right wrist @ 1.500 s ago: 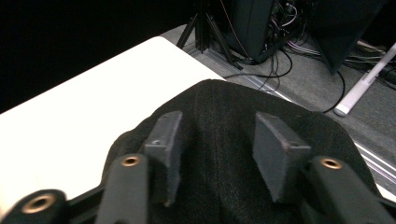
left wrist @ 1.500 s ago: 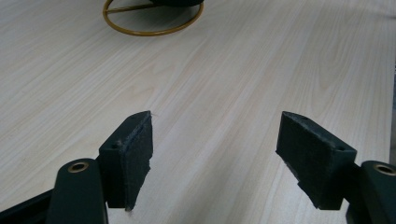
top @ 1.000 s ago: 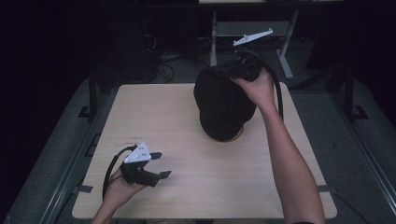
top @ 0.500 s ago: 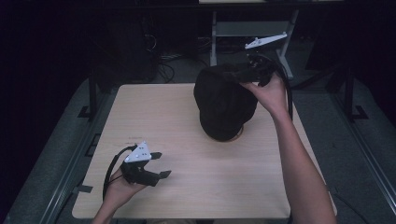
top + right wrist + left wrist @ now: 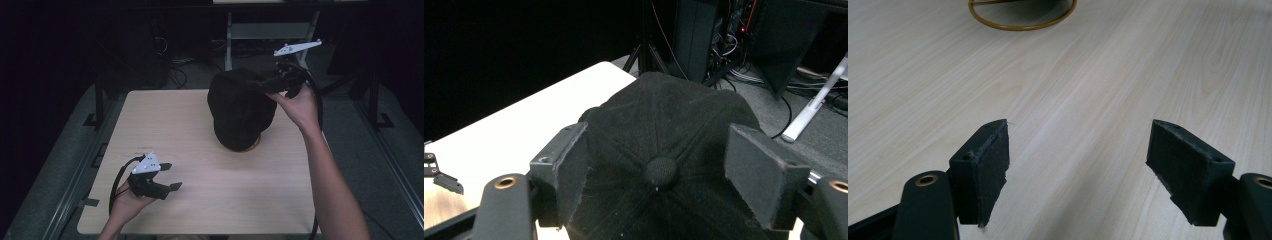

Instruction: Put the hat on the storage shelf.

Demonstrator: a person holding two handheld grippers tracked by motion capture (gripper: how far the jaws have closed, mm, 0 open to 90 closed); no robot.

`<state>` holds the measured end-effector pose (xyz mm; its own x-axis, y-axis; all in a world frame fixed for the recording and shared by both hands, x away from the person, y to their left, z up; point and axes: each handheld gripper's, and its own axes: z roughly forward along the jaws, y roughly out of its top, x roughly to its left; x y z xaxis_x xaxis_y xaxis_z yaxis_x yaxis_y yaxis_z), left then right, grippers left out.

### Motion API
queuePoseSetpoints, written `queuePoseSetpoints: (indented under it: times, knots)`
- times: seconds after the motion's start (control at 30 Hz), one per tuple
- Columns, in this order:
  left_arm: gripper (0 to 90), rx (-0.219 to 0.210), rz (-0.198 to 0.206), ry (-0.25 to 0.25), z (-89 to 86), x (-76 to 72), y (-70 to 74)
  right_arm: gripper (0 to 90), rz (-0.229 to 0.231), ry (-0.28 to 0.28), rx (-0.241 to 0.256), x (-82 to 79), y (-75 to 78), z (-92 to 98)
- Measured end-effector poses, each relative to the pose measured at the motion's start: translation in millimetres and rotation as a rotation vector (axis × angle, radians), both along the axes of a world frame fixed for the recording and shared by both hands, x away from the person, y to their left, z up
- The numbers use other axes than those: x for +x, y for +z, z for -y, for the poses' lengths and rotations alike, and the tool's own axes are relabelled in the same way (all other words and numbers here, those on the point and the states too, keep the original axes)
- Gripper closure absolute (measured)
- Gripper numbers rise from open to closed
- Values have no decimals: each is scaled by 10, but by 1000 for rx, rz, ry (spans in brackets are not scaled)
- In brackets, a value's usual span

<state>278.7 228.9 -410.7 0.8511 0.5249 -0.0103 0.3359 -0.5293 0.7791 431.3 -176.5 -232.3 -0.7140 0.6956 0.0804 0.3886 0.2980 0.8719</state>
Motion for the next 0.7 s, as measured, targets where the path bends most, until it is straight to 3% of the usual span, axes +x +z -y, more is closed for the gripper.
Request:
queuePoseSetpoints:
  times: [0.37, 0.7]
  knots:
    - [245, 11, -8, 7, -17, 6, 3, 249, 3, 5, 6, -159, 1, 128]
    - [235, -5, -12, 32, -40, 14, 5, 230, 8, 3, 13, -274, -38, 241]
